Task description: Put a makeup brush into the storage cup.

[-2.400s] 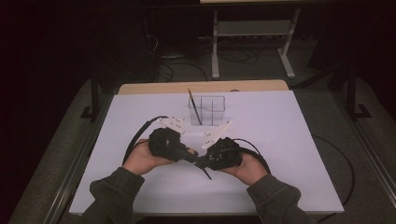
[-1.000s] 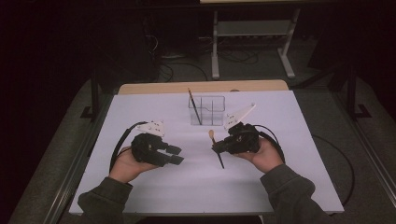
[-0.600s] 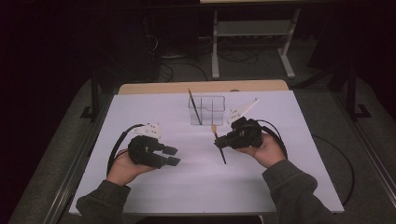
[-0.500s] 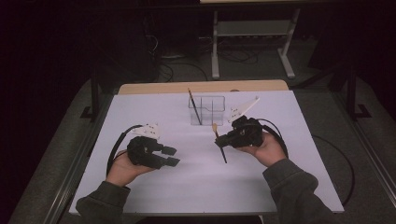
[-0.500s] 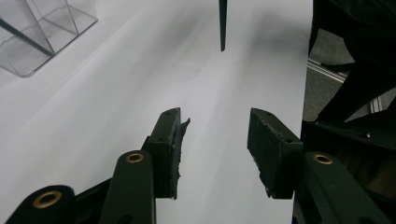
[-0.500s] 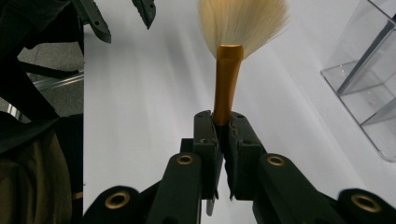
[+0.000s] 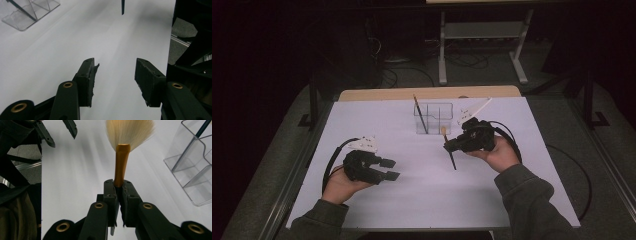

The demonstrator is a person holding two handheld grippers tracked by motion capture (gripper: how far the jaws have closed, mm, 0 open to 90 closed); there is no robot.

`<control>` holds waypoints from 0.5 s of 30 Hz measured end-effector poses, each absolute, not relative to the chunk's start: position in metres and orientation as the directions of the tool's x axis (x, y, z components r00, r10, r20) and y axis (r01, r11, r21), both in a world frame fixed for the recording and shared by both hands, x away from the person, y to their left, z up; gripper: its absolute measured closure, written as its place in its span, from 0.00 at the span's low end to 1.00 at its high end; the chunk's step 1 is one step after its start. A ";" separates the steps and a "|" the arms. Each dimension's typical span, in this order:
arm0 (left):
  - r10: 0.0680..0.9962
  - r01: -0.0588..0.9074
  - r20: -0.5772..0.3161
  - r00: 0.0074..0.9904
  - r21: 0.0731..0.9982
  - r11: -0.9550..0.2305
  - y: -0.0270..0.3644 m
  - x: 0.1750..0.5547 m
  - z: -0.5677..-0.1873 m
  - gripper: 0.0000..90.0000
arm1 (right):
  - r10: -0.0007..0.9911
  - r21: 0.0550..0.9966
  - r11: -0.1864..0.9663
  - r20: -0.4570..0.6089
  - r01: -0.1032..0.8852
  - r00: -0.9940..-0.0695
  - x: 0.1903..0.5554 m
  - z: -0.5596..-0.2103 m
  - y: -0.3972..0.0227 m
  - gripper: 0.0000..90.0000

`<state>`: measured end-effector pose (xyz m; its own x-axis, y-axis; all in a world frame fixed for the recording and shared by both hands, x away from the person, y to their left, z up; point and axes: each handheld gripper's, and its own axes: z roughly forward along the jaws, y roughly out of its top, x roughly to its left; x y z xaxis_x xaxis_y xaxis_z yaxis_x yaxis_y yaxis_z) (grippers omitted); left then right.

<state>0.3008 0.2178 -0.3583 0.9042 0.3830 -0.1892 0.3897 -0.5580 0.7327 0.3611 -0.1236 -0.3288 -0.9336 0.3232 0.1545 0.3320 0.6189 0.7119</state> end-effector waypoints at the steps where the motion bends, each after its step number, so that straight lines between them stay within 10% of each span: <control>1: 0.389 0.395 -0.192 0.901 0.733 -0.554 0.218 0.300 -0.359 0.55 | 0.324 0.713 0.618 0.153 0.332 -0.934 0.362 -0.328 -0.124 0.92; 15: 0.411 0.401 -0.179 0.894 0.728 -0.556 0.224 0.297 -0.368 0.54 | 0.334 0.710 0.617 0.155 0.340 -0.930 0.374 -0.321 -0.128 0.92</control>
